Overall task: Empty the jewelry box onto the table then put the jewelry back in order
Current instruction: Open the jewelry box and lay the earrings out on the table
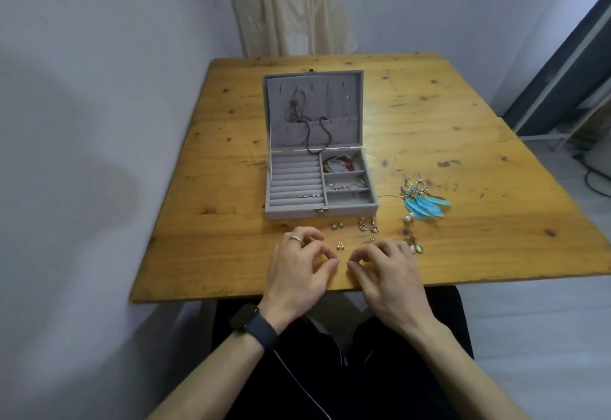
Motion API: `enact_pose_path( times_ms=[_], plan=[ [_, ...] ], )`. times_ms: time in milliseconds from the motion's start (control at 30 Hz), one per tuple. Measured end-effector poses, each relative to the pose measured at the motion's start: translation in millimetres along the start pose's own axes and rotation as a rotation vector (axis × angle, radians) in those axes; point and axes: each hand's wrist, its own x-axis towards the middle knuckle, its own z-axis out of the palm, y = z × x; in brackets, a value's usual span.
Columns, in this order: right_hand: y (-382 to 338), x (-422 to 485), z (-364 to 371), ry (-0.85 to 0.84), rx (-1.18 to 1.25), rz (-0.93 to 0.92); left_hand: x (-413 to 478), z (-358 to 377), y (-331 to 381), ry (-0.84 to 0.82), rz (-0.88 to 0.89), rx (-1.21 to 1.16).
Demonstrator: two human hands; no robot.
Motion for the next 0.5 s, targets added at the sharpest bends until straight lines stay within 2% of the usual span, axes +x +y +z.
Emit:
enact_pose_path(
  times_ms=[500],
  plan=[
    [-0.7, 2.7, 2.8, -0.038, -0.022, 0.051, 1.2, -0.1, -0.1, -0.038, -0.059, 0.01]
  ],
)
